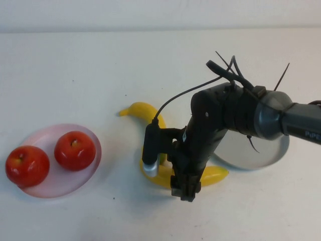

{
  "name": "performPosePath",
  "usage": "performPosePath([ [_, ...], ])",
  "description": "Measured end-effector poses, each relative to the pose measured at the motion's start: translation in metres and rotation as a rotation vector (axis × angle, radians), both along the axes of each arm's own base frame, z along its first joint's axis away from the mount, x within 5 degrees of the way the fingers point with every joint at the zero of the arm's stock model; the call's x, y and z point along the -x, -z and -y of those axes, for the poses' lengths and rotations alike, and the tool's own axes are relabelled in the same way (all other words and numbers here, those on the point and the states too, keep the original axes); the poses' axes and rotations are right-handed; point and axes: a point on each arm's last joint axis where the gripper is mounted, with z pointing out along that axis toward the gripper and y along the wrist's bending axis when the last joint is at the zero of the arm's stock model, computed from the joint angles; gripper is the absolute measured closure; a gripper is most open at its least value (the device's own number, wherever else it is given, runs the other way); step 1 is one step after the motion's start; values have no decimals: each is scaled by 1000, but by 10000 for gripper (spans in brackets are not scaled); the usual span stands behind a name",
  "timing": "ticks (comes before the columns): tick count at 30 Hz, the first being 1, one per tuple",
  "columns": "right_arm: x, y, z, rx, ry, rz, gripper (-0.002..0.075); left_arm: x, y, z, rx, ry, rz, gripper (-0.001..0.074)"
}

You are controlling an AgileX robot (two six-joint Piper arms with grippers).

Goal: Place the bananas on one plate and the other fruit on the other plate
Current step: Put another type of fruit in the right plate

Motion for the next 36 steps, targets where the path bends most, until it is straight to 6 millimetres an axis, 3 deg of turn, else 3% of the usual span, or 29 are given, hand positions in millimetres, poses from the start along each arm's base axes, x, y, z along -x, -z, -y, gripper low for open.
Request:
performPosePath([
  [8,-2,5,-2,8,-1,-6,419,0,0,0,0,0,0,731],
  [11,-1,1,-4,3,-9,-2,421,0,0,0,0,0,0,731],
  [14,8,-15,-9,-23,-32,29,421,0,0,0,0,0,0,731],
  [18,19,-61,-6,-125,67,89,421,0,0,0,0,0,0,731],
  [21,16,-89,9,-169,267,124,421,0,0,0,0,0,0,731],
  [23,5,-94,25,-164,433,128,421,0,0,0,0,0,0,731],
  [28,-30,-89,75,-141,871,87,421,0,0,0,0,0,0,731],
  [36,-67,-61,125,-117,1221,12,421,0,0,0,0,0,0,731],
])
